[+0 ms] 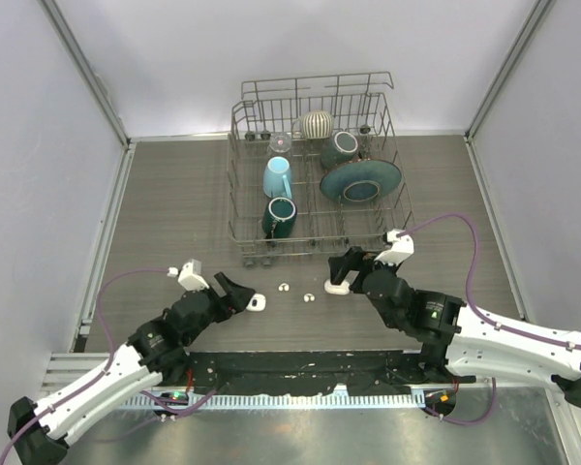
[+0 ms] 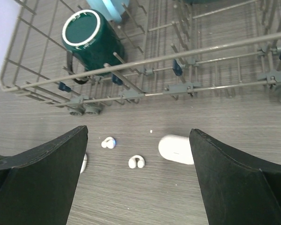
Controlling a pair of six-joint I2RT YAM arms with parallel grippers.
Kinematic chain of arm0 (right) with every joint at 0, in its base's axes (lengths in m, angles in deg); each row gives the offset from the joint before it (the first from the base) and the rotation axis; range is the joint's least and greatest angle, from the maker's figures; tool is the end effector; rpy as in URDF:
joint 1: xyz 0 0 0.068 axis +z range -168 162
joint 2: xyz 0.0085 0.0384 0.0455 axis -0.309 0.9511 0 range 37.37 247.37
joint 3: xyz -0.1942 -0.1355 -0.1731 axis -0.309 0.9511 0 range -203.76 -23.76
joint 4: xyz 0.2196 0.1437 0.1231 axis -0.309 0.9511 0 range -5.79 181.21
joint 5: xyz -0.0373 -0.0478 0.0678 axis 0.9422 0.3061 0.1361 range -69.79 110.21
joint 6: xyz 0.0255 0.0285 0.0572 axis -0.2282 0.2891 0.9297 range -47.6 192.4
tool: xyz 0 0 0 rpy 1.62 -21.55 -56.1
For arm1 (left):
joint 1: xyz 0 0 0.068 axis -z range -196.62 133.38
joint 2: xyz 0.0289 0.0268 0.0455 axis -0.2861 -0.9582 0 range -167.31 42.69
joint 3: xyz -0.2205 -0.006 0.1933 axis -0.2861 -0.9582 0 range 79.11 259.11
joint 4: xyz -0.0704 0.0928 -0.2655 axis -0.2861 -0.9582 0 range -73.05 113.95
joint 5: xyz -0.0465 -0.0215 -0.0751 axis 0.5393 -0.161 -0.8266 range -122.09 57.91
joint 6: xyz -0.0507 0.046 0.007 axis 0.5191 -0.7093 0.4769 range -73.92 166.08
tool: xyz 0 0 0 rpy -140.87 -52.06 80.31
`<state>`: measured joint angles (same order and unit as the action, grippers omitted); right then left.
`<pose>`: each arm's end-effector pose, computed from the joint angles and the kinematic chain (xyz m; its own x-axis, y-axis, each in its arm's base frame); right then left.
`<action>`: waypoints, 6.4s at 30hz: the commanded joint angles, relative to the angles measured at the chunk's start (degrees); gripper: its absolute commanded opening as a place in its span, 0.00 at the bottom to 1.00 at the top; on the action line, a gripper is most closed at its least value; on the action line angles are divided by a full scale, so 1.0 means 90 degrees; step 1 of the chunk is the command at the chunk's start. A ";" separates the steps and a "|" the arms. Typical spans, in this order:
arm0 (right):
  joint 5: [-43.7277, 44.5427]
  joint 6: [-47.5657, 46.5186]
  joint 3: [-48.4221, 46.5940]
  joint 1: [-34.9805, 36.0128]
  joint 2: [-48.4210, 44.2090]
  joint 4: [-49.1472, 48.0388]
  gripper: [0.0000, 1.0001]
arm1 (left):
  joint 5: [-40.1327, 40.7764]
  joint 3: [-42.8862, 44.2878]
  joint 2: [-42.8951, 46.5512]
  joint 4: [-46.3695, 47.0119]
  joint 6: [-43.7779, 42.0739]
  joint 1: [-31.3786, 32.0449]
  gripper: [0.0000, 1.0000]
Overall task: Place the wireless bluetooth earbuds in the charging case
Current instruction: Place the charging case at the center of the board, then pick up the charging case at the center of the board.
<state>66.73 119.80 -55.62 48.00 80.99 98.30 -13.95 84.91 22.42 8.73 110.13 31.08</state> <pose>0.1167 0.1627 0.2639 -0.3873 0.3756 -0.8420 -0.1150 0.8864 0.4484 0.1099 -0.0950 0.1387 -0.6143 -0.5946 -0.5188 -0.0717 0.6968 -0.7137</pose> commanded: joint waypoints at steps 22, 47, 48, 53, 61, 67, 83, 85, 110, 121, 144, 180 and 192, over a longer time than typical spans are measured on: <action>-0.1917 -0.0558 0.1801 -0.1425 0.0319 -0.1854 0.96 | -0.0568 0.2666 -0.1352 0.0382 -0.2516 -0.0007 1.00; -0.3948 -0.2093 0.2045 -0.1923 0.2117 -0.4251 0.83 | -0.0872 0.1914 -0.0130 0.0685 -0.3181 -0.0017 1.00; -0.3958 -0.2054 0.2094 -0.1923 0.1923 -0.4202 0.81 | -0.0891 0.1914 -0.0150 0.0686 -0.3181 -0.0017 1.00; -0.4172 -0.1624 0.2338 -0.1923 0.1258 -0.3714 0.75 | -0.0872 0.1914 -0.0169 0.0773 -0.3211 -0.0007 1.00; -0.4623 -0.1545 0.2387 -0.1923 0.0897 -0.3333 0.72 | -0.0843 0.1904 -0.0277 0.0822 -0.3220 -0.0007 1.00; -0.3911 -0.2121 0.2202 -0.1913 0.0427 -0.3225 0.74 | -0.0891 0.1963 -0.0355 0.0832 -0.3230 -0.0007 1.00; -0.4016 -0.1917 0.2152 -0.1942 0.1884 -0.3977 0.69 | -0.0872 0.1992 -0.0433 0.0900 -0.3259 -0.0017 1.00; -0.4075 -0.1878 0.2328 -0.1942 0.1475 -0.3812 0.67 | -0.0843 0.1934 -0.0433 0.0968 -0.3259 -0.0017 1.00; -0.4398 -0.2639 0.1714 -0.1942 0.2097 -0.3118 0.74 | -0.1077 0.1963 -0.1000 0.1272 -0.3269 -0.0017 1.00; -0.4495 -0.2718 0.1557 -0.1825 0.2459 -0.3040 0.61 | -0.1077 0.2070 -0.1077 0.1174 -0.3396 -0.0017 1.00; -0.3031 -0.2610 0.0883 -0.0985 0.3025 -0.1937 0.54 | -0.1018 0.2060 -0.0804 0.0940 -0.3396 -0.0007 1.00; -0.5725 -0.5724 -0.0835 -0.0898 0.0046 -0.0989 0.01 | -0.2989 0.5038 -0.3050 -0.0935 -0.2830 -0.0017 0.99; -0.5706 -0.6458 -0.1246 -0.0810 0.0173 -0.0745 0.01 | -0.4807 0.4727 -0.3821 0.0840 -0.1962 -0.0007 0.92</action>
<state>16.11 64.50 -64.40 40.30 83.48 93.27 -50.41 127.79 -10.45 7.72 88.19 30.99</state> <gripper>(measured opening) 0.473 0.939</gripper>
